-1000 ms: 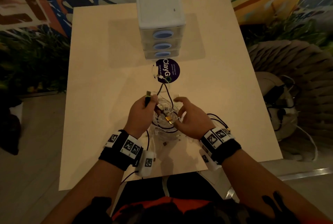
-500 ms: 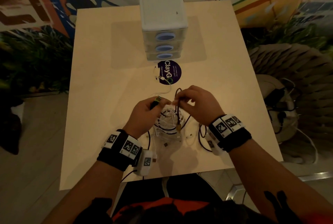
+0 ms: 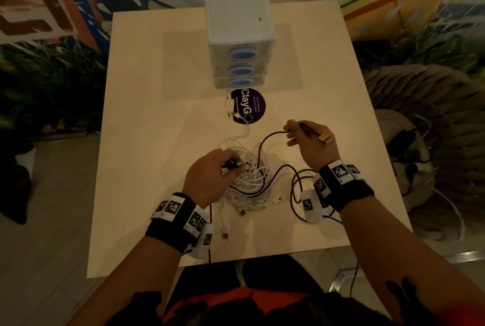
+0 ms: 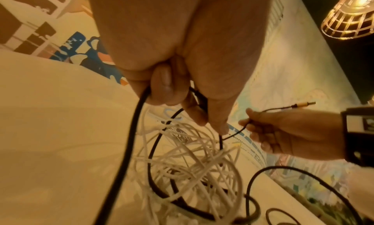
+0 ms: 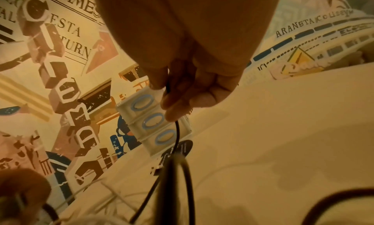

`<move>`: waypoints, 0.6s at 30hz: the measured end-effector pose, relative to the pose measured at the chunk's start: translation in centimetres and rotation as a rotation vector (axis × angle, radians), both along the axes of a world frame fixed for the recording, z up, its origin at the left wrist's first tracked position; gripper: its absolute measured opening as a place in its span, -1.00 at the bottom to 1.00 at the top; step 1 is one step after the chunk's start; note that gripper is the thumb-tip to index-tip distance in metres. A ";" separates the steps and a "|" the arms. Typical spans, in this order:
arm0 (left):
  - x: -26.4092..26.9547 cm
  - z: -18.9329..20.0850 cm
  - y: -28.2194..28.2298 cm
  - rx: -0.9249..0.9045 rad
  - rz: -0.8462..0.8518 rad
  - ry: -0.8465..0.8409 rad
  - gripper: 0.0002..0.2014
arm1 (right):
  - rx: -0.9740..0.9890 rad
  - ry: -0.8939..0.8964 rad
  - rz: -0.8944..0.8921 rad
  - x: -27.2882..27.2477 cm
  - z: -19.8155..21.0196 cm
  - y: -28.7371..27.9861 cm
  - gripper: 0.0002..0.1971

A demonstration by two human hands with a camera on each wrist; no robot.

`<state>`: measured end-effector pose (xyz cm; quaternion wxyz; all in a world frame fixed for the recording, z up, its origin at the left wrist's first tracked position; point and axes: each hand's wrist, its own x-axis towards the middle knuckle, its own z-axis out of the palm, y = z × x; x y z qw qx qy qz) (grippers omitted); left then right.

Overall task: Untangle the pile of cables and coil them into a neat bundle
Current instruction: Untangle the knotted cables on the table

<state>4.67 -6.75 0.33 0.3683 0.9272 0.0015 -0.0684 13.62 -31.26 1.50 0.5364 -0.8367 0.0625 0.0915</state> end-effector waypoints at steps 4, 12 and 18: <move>0.1 0.1 0.5 -0.275 0.093 0.000 -0.86 | -0.063 0.159 0.172 -0.2 -1.9 0.6 -0.84; 0.0 0.9 0.4 -0.597 0.177 0.047 -0.90 | -0.470 0.311 0.284 -0.3 -3.2 0.1 -0.60; -0.1 1.7 0.2 -0.622 0.169 0.096 -0.90 | -0.367 0.000 -0.052 0.5 -0.9 -1.6 -0.71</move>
